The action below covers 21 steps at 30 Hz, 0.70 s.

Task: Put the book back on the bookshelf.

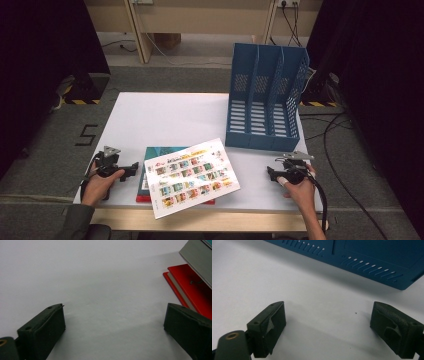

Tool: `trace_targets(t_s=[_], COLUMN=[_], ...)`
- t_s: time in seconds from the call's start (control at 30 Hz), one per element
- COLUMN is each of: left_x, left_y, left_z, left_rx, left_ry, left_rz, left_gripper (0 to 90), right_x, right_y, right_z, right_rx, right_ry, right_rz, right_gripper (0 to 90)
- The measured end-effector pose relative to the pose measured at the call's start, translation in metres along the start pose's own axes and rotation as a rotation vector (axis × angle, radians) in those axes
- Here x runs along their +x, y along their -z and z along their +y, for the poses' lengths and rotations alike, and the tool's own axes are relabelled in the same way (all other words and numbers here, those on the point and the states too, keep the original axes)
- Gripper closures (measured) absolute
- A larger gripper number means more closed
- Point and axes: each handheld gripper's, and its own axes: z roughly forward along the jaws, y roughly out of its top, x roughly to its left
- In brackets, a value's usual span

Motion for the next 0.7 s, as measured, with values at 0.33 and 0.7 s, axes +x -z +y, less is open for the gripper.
trace_targets(t_s=[0.33,0.7], left_x=[0.0,-0.011], left_y=[0.0,0.031], left_z=[0.0,0.005], left_rx=[-0.002,-0.11], left_ry=[-0.001,0.006], left_rz=[-0.001,-0.016], left_gripper=[2.6,14.6], right_x=[0.001,0.011], right_y=[0.001,0.02], right_z=[0.001,0.011], right_rx=[0.005,-0.071], right_ry=[-0.006,0.006], right_rz=[-0.002,0.086], right_gripper=[15.2,20.1])
